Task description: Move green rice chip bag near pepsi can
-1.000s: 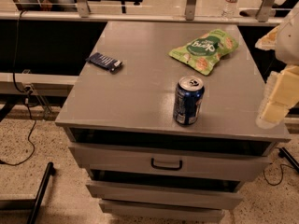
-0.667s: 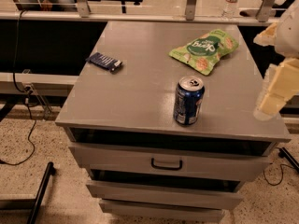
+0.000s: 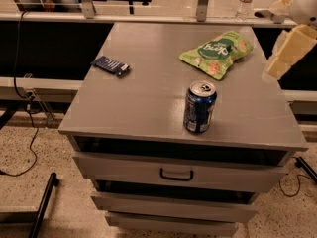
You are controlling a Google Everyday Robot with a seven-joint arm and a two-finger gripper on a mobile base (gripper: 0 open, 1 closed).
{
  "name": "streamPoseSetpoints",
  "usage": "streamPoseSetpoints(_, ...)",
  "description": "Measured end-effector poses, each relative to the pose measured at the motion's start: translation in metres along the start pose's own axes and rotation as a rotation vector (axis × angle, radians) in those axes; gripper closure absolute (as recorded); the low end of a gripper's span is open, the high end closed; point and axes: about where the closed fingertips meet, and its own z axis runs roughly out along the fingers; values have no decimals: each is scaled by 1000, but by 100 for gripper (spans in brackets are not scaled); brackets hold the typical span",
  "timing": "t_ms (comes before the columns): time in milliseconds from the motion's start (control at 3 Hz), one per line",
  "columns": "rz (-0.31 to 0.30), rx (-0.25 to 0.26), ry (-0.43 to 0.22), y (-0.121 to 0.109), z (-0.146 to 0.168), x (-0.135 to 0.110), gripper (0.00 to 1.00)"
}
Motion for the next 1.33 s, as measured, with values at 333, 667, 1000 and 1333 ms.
streamPoseSetpoints(333,2,45,-90,-48,18,-8,0)
streamPoseSetpoints(667,25,53,-162,-77,38,-13,0)
streamPoseSetpoints(1000,45,68,-181,-112,74,-14,0)
streamPoseSetpoints(1333,22,86,-138,-134,97,-8,0)
